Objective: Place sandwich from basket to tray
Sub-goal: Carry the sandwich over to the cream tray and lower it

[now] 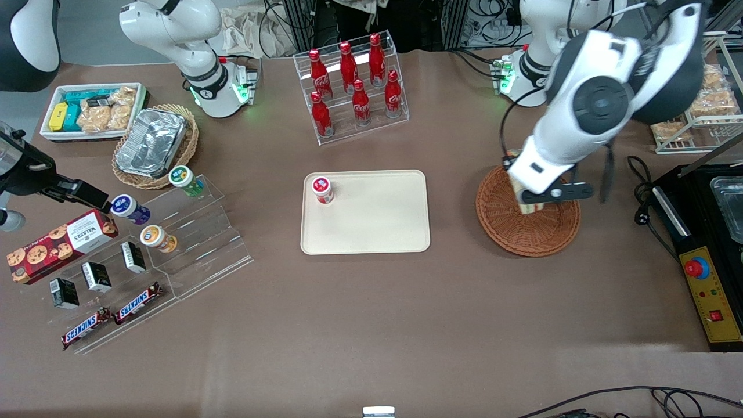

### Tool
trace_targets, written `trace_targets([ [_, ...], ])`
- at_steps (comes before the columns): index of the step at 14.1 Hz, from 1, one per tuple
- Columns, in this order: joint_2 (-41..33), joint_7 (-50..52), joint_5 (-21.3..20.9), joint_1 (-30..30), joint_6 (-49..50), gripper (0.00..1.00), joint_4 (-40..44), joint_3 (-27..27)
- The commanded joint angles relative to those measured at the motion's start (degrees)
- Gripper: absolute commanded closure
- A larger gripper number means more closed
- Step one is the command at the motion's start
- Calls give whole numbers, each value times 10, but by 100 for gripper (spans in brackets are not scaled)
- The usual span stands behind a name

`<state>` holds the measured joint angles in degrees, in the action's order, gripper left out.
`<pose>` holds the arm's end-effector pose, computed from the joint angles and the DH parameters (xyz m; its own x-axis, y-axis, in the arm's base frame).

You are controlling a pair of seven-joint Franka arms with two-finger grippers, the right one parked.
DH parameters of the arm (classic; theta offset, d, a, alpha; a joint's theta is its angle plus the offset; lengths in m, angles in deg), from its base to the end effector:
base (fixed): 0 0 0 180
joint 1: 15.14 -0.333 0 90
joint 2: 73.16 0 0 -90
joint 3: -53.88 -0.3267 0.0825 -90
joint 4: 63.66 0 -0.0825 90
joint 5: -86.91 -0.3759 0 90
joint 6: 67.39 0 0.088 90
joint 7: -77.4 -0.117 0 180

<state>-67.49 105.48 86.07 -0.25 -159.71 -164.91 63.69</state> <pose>0.5048 -0.2270 0.4848 0.9727 0.0668 -0.2225 0.0418 -0.9924 -0.1155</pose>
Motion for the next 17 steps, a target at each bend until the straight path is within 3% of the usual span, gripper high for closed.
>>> trace_targets([
  [1,12,19,-6,16,-7,100,4,-3],
  [6,34,23,1,58,-56,100,1,-1],
  [17,165,42,12,157,-246,100,2,4],
])
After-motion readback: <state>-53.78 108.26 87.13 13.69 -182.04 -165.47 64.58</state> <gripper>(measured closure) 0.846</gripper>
